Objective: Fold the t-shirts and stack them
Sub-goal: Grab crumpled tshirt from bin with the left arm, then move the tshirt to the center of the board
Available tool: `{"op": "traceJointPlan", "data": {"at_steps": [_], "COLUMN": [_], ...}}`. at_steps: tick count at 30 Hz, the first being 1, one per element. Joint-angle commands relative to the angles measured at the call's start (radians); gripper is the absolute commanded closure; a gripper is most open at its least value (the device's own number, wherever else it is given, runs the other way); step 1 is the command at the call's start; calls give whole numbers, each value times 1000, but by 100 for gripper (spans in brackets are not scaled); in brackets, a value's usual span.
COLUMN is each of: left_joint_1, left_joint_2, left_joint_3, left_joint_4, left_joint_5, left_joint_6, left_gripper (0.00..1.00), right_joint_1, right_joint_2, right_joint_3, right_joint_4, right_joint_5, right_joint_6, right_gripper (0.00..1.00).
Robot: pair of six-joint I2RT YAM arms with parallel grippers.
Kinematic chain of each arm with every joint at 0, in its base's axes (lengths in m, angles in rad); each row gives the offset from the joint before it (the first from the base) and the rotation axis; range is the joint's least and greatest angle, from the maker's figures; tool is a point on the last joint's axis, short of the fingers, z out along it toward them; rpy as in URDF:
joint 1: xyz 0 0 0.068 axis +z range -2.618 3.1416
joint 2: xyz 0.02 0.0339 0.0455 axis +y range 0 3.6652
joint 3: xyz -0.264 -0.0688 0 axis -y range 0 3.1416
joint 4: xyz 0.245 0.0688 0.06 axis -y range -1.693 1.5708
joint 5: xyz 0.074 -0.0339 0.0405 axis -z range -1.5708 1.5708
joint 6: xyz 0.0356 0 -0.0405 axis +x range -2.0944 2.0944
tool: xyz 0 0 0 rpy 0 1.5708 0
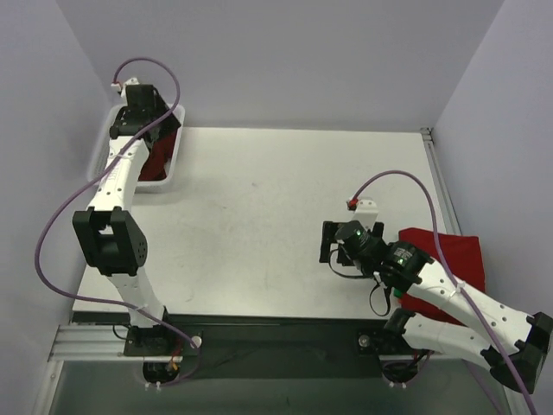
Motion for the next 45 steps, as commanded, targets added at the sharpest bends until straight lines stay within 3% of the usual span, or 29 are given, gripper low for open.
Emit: {"op": "traceJointPlan", "data": {"at_steps": [1, 8, 14, 17, 22, 30, 37, 45], "left_joint_1": [82, 125, 135, 138, 154, 154, 140, 109], "left_joint_2": [153, 517, 655, 651, 629, 416, 208, -20], "left_joint_3": [163, 430, 542, 522, 522, 495, 421, 438], "left_joint_4": [-66, -126, -163, -132, -111, -33, 109, 231], "left_joint_5": [-122, -192, -156, -140, -82, -94, -25, 64], "left_joint_6": [32, 72, 65, 54, 43, 103, 108, 114], "left_gripper": [30, 26, 28, 44, 100, 100, 100, 100], "right_joint_1": [-3, -12, -20, -22, -22, -20, -20, -22], "right_joint_2": [34, 100, 134, 139, 140, 131, 159, 170], "right_joint_3": [29, 23, -2, -13, -16, -23, -13, 13], "right_joint_4": [16, 57, 97, 115, 122, 142, 155, 158], "right_joint_5": [-65, -129, -161, -177, -186, -209, -220, -215], "right_joint_6": [-25, -60, -63, -57, -55, -64, -75, -89], "right_gripper": [0, 0, 0, 0, 0, 0, 0, 0]}}
